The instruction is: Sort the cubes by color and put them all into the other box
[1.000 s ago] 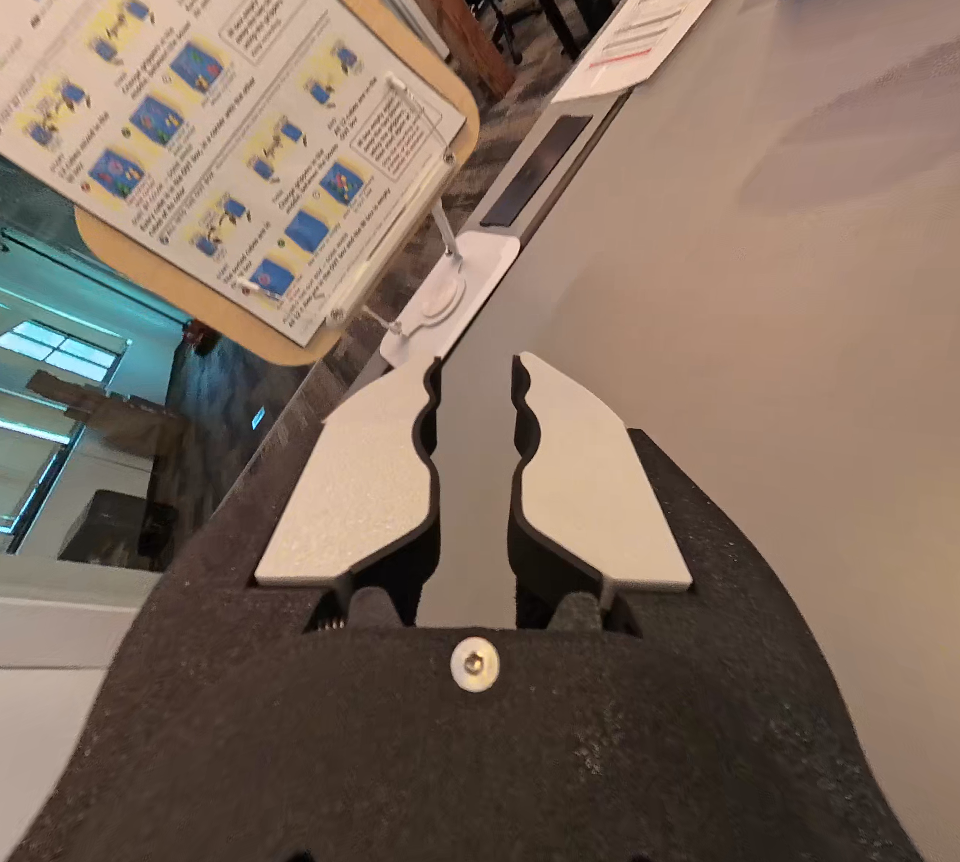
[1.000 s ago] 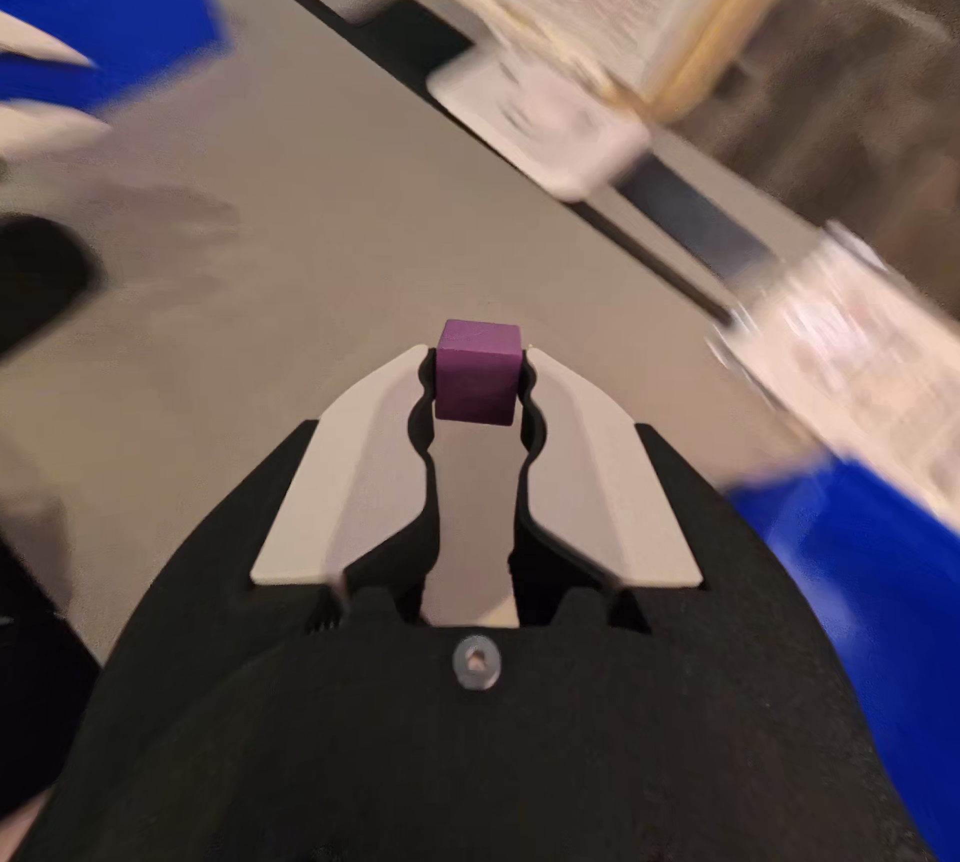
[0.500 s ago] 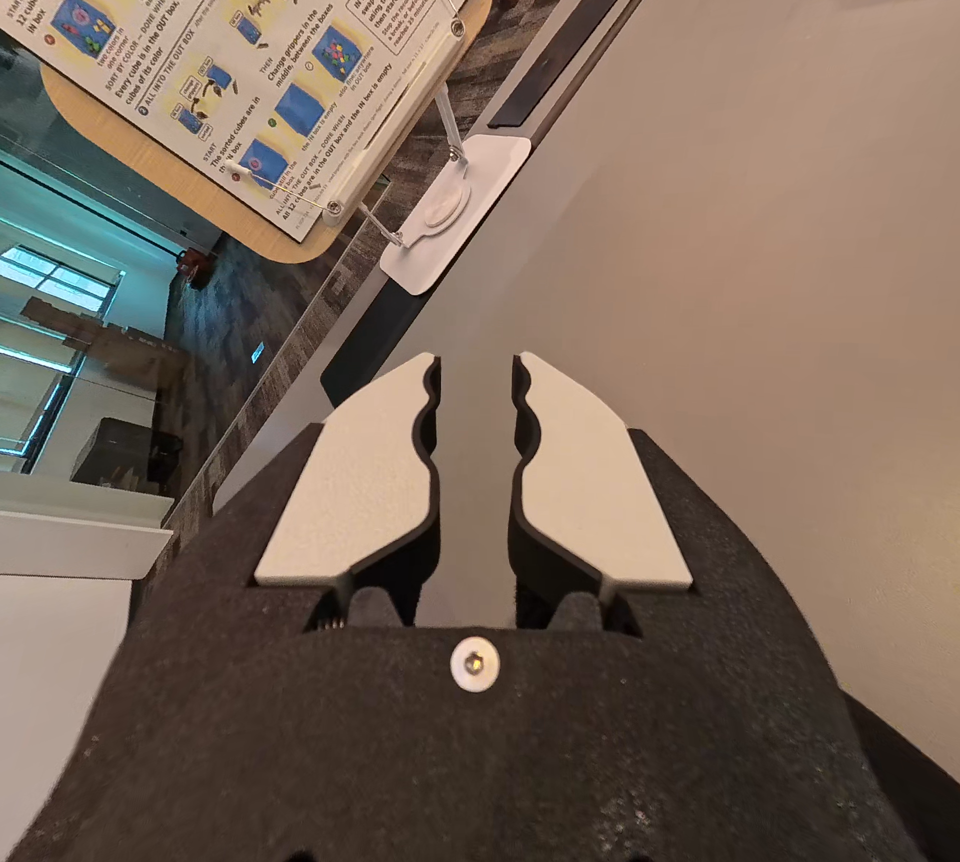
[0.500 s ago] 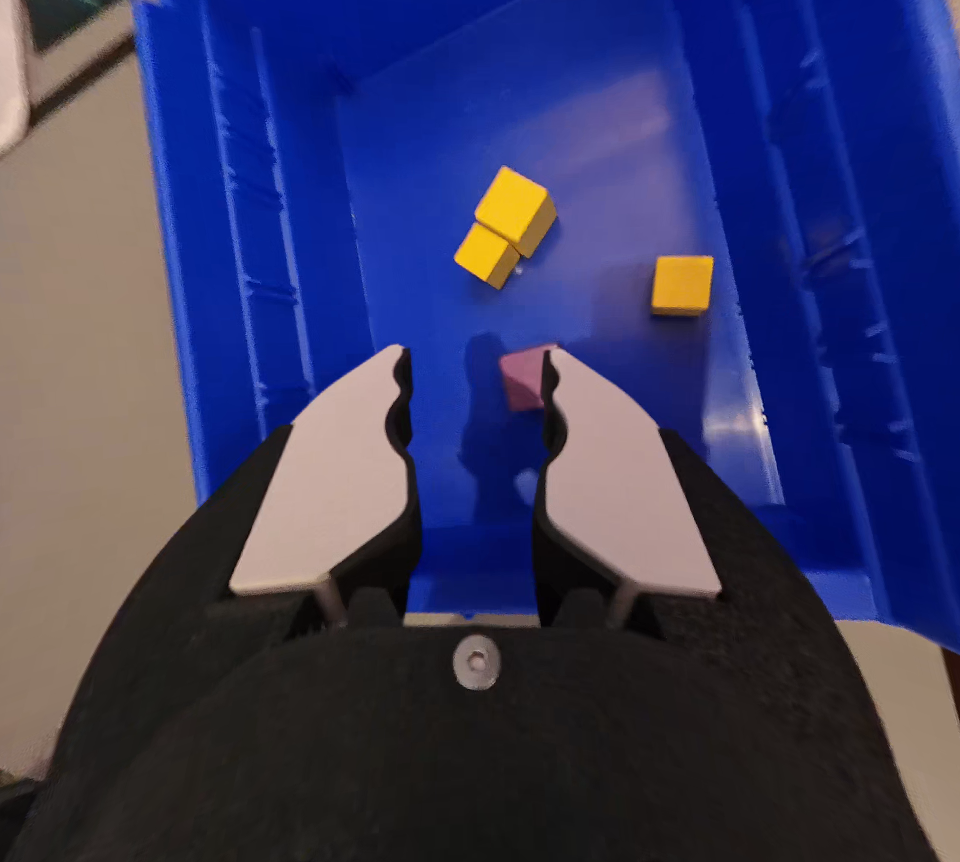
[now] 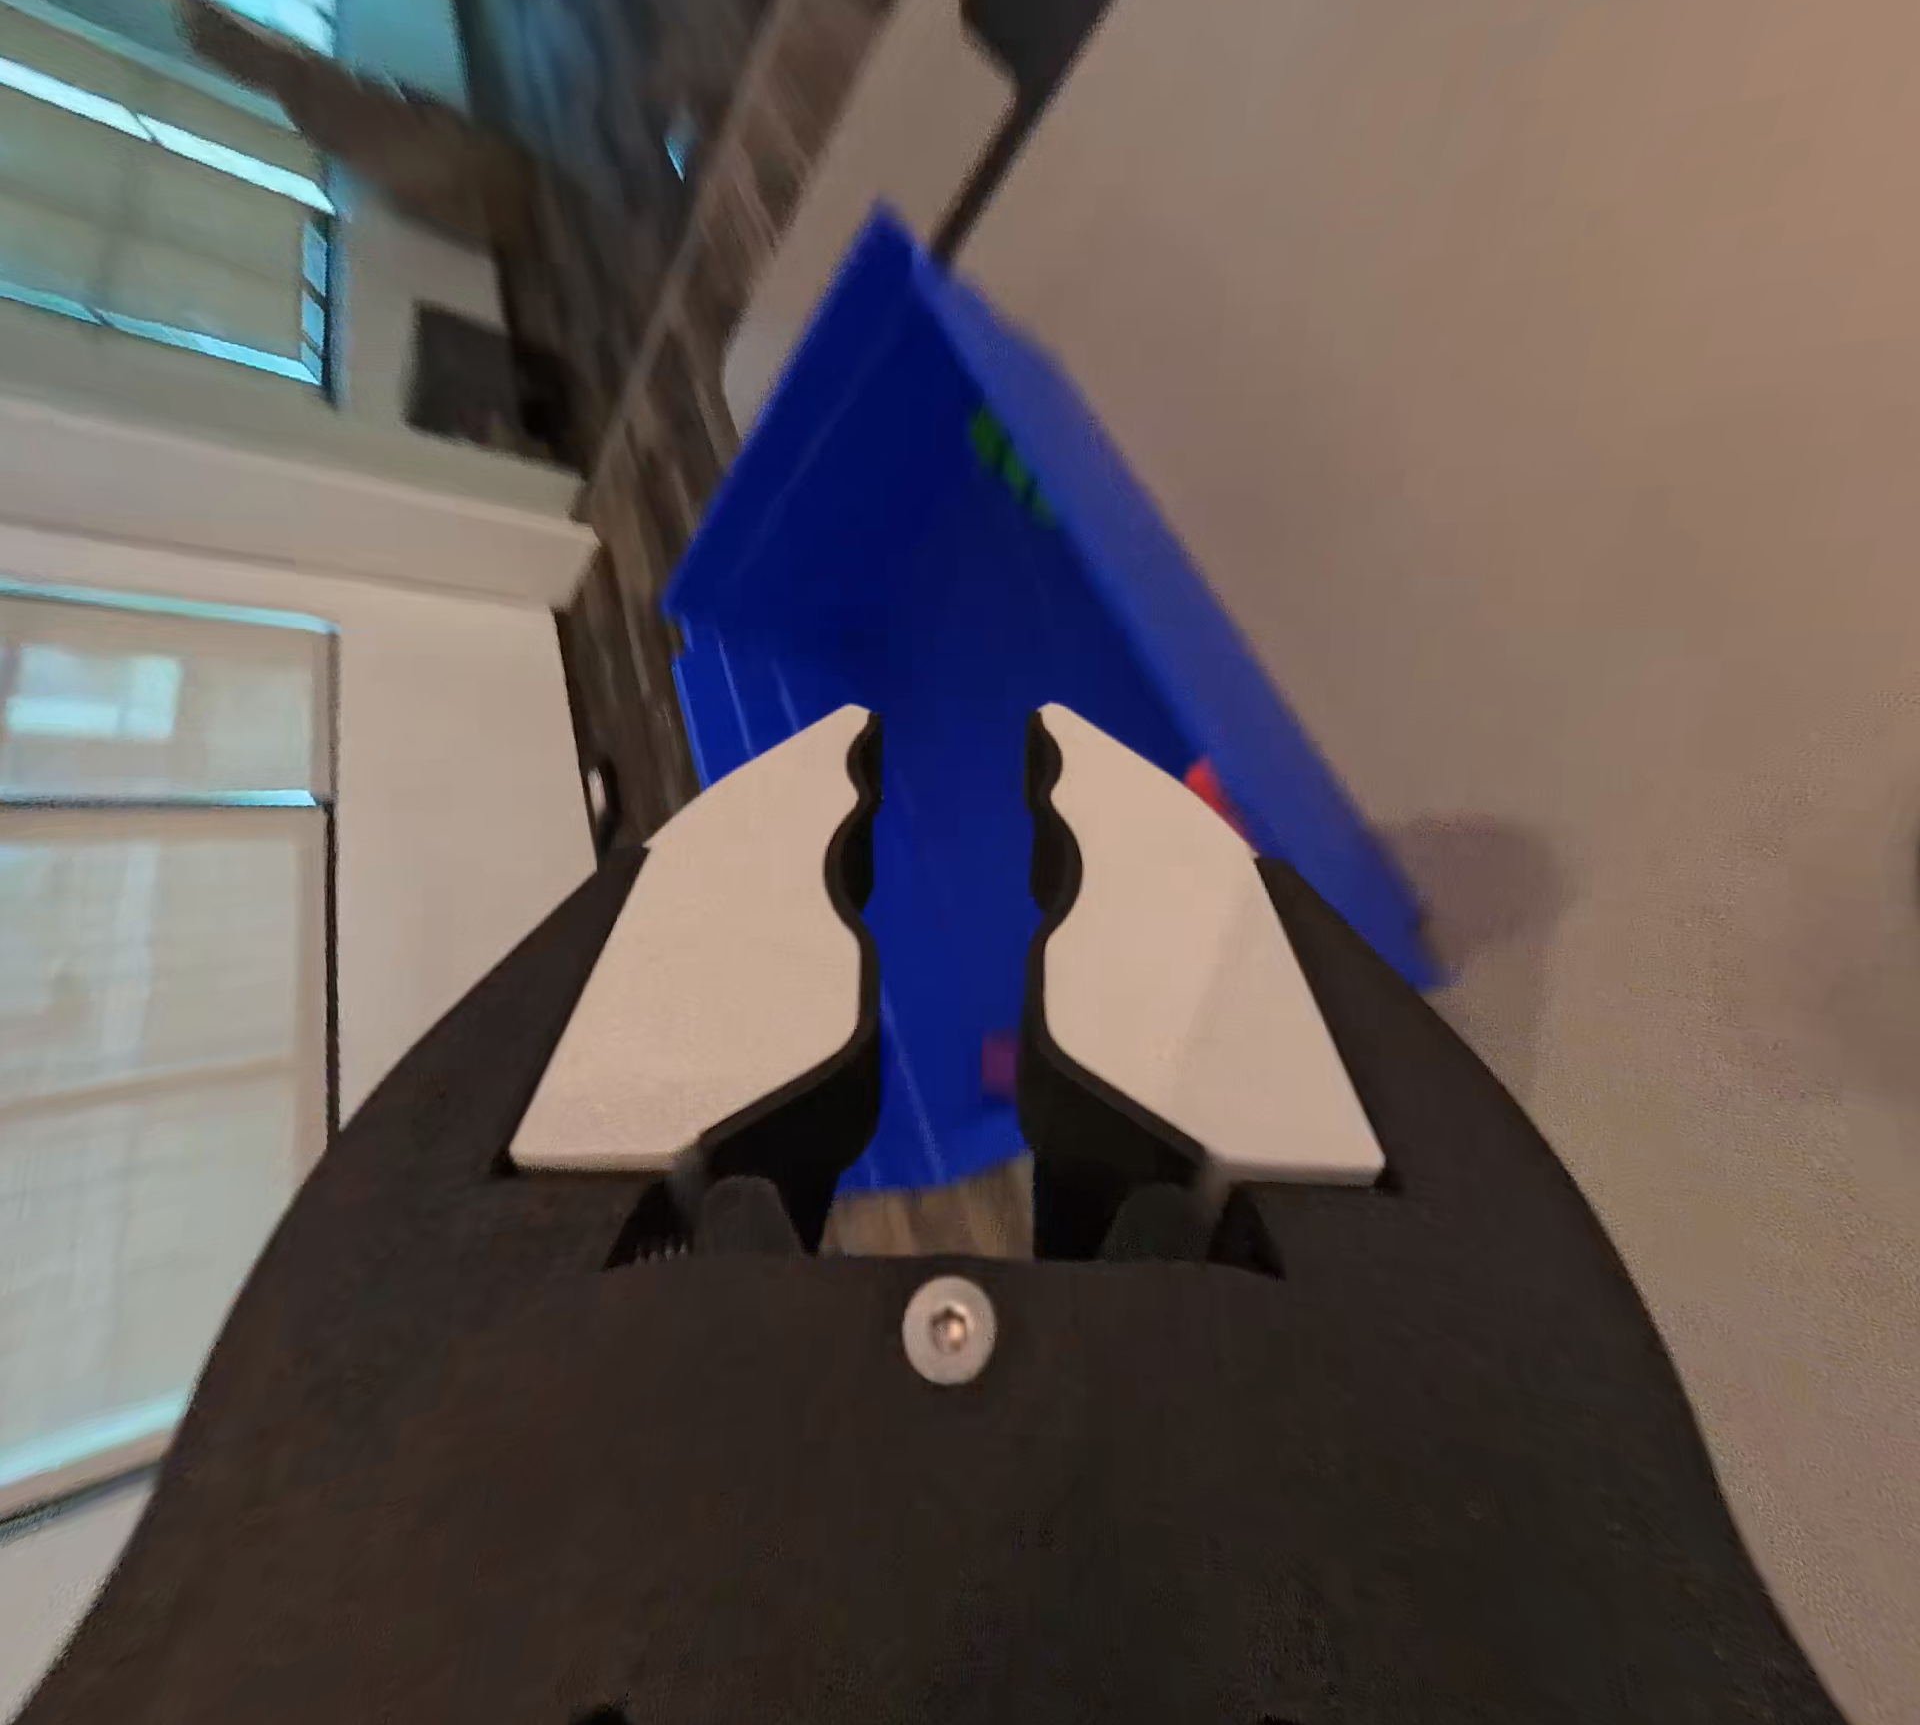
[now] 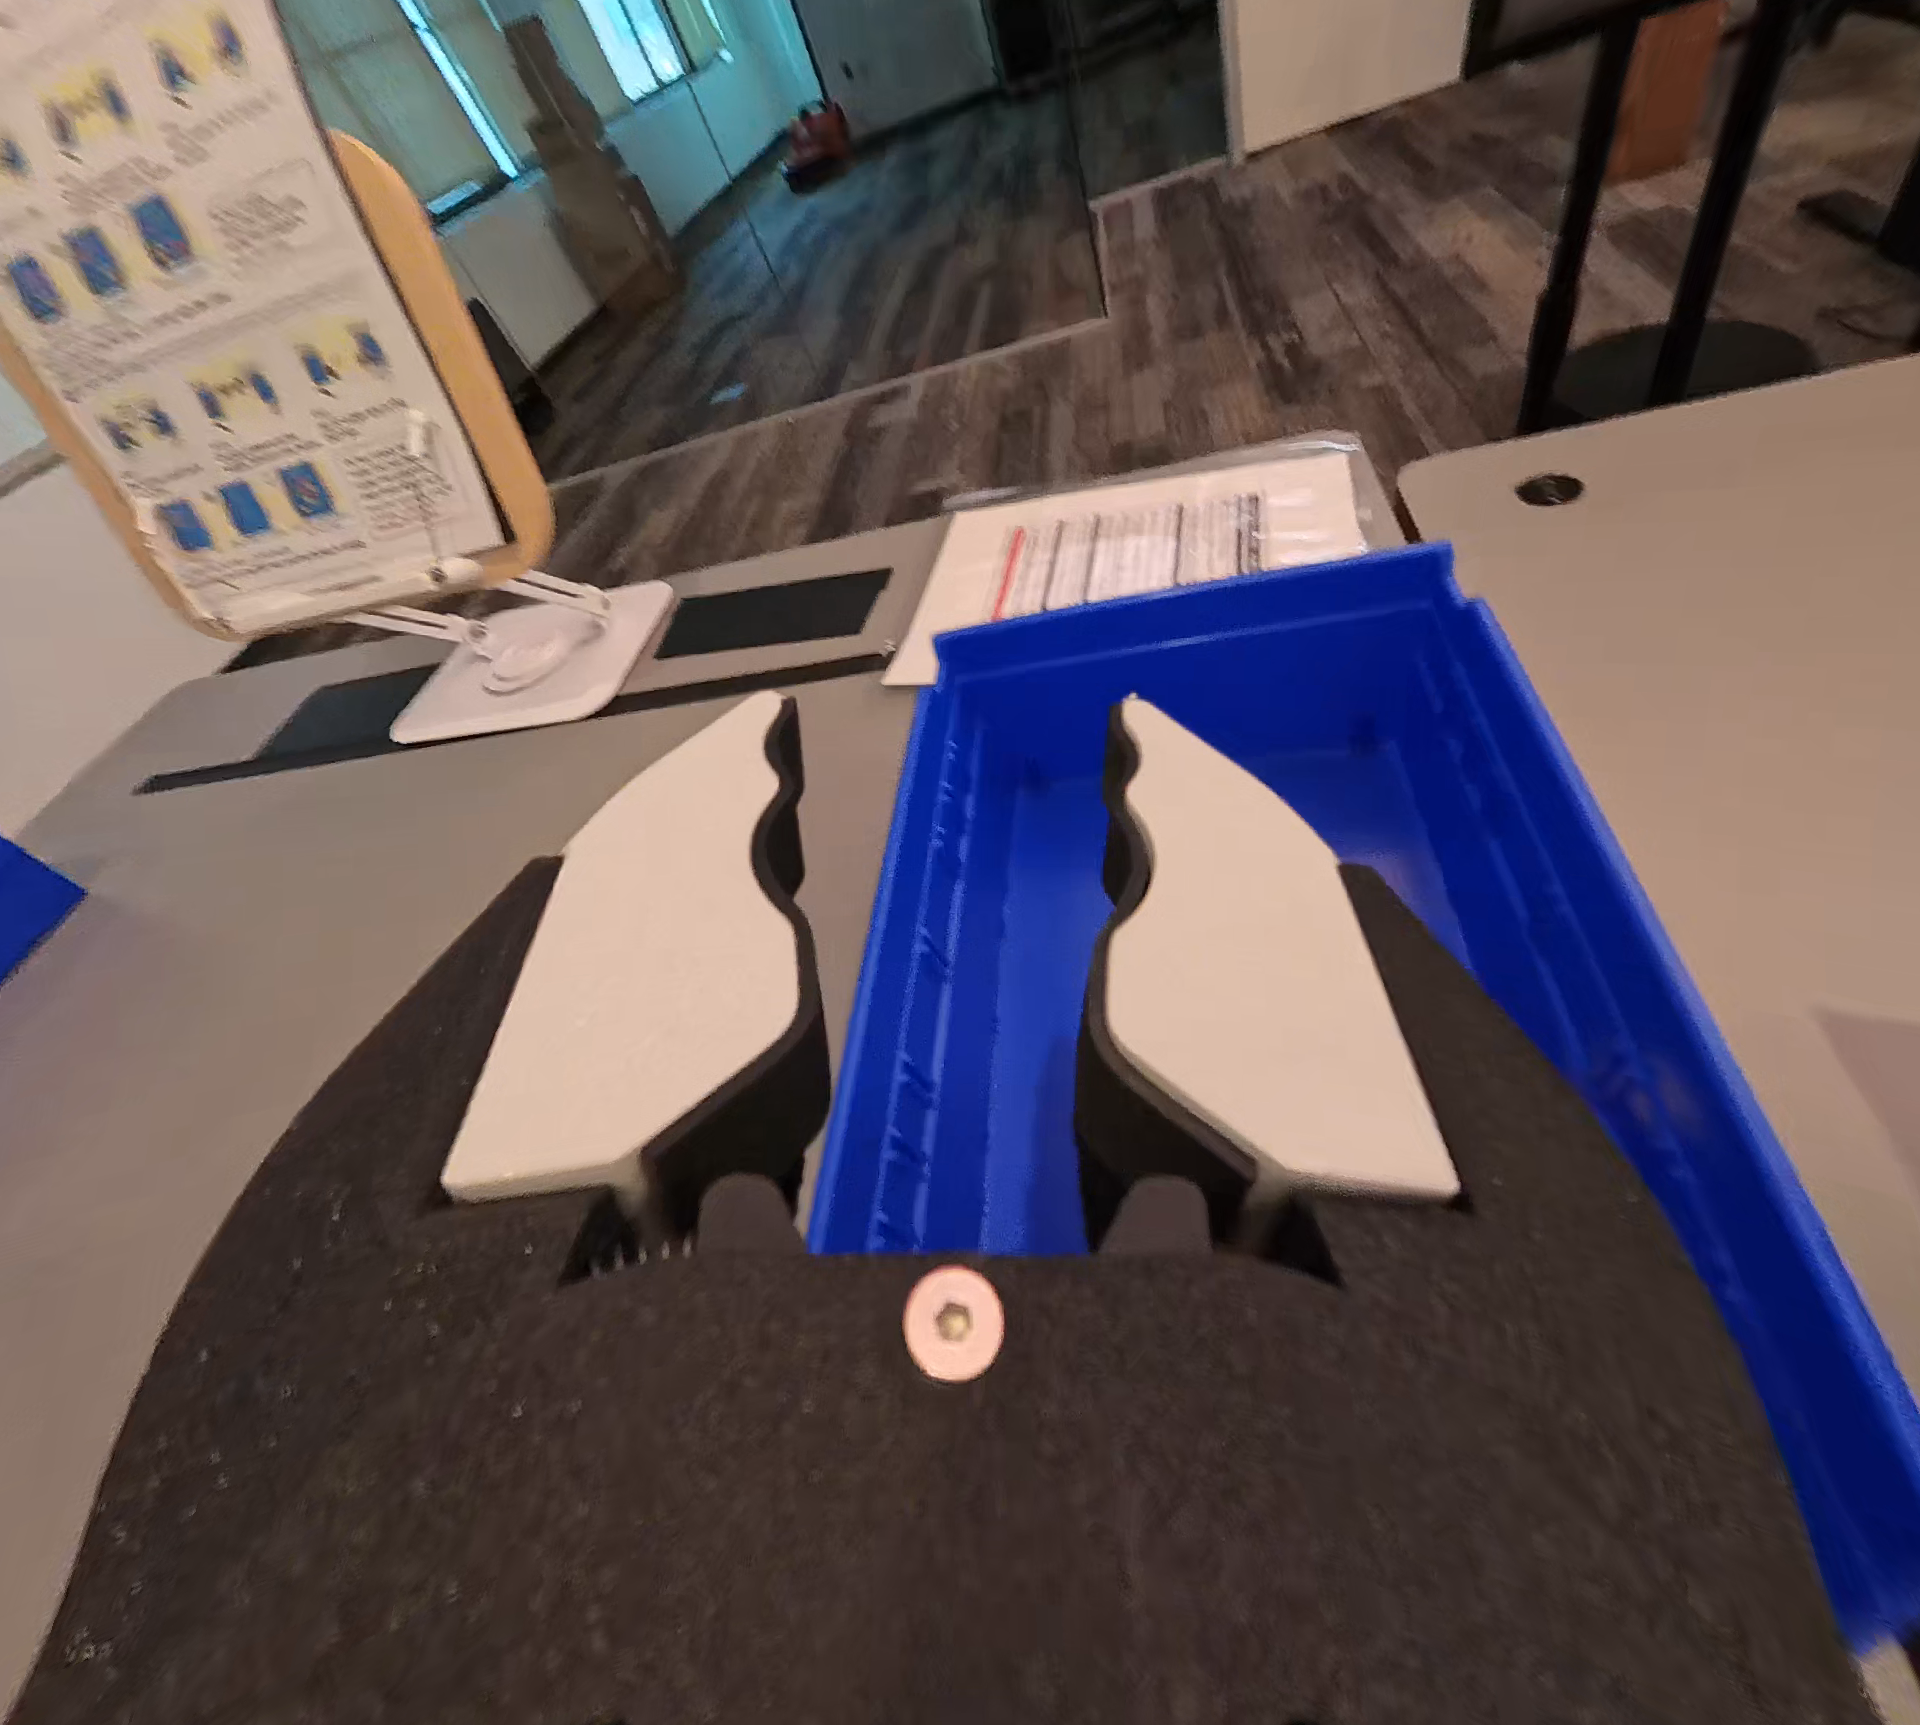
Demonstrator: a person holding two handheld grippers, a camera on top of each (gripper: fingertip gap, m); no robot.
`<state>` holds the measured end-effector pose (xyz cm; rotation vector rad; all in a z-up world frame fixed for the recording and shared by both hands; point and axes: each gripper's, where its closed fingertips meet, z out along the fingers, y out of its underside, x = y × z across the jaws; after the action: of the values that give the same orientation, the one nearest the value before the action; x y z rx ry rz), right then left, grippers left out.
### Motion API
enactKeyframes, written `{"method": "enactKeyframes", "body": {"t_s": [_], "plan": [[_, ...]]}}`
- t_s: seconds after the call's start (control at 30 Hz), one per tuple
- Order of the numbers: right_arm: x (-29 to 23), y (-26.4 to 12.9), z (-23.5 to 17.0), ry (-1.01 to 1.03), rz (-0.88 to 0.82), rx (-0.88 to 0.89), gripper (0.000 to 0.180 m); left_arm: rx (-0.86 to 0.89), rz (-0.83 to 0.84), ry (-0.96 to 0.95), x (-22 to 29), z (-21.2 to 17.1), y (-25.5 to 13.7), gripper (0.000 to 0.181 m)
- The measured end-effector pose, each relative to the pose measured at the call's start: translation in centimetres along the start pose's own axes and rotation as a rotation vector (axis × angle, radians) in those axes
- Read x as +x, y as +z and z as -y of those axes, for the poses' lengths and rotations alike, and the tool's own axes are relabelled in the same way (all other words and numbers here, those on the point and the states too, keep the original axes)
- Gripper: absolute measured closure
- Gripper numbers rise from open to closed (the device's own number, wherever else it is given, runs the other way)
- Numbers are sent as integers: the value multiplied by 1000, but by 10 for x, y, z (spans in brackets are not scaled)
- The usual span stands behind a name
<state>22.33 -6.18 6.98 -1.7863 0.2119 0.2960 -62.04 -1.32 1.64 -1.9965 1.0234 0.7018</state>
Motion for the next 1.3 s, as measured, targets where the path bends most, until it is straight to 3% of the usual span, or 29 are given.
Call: {"method": "enactKeyframes", "body": {"t_s": [0.1, 0.2, 0.33, 0.47, 0.63, 1.03, 1.3], "plan": [[-12, 4, 7, 12, 55, 30, 126, -234, -115, 18, -15, -62, 16, 158], [-17, 8, 2, -5, 59, -7, 128, -383, -178, 3, -22, -100, 34, 162], [-15, 17, -16, -56, 14, -115, 126, -596, -555, -130, 28, -135, 42, 164], [-18, 24, -25, -59, 33, -160, 125, -697, -643, -169, 39, -149, 59, 165], [-22, 30, -29, -62, 42, -186, 124, -727, -852, -328, 62, -131, 56, 159], [-31, 39, -37, -109, 62, -256, 124, -872, -717, -89, 53, -155, 69, 148], [-35, 47, -45, -129, 73, -309, 124, -934, -733, -129, 57, -163, 71, 153]]}}
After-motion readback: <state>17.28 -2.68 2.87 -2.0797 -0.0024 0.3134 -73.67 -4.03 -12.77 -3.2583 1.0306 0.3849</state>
